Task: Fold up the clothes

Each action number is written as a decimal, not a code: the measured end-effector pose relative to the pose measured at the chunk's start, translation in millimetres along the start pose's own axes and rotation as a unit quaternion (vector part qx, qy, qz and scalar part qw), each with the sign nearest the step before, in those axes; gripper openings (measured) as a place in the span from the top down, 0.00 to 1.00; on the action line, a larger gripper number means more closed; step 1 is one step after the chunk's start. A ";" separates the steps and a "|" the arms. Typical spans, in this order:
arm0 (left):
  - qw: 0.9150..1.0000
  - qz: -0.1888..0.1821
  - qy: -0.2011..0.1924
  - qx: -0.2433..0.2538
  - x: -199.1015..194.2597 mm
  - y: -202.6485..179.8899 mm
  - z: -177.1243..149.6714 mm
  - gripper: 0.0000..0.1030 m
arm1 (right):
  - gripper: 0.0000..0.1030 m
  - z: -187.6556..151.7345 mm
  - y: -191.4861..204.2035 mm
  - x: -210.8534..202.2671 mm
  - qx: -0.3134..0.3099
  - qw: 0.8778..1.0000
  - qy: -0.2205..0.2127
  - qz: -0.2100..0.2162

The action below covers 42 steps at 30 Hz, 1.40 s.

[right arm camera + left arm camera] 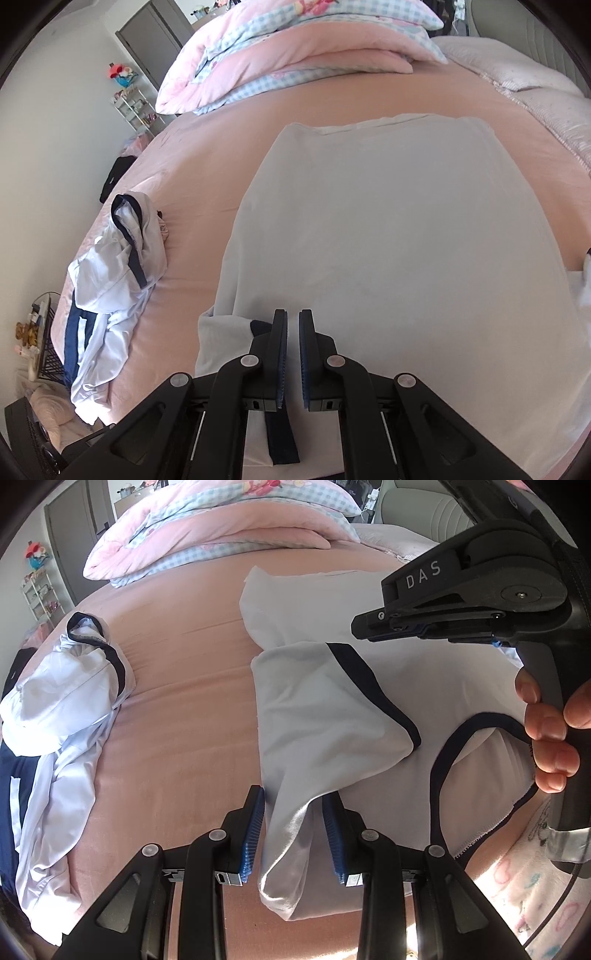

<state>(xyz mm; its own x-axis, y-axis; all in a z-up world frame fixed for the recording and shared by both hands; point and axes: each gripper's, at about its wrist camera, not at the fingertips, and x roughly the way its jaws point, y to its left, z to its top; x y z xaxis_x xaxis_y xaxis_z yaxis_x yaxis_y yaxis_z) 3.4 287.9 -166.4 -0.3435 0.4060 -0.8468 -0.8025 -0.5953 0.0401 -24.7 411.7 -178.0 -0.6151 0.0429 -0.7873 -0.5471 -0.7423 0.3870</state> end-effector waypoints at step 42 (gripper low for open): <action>0.999 -0.014 0.029 -0.015 9.0 26.5 10.3 0.51 | 0.60 -49.1 -33.1 18.0 0.118 0.967 0.151 0.169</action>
<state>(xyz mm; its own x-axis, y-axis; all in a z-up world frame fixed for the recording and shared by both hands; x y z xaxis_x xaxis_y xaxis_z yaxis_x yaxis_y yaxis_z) -25.9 282.9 -167.6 -0.2922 0.3829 -0.8764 -0.7958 -0.6055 0.0008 10.2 404.2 -228.5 -0.6076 -0.3990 -0.6867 -0.4793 -0.5052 0.7177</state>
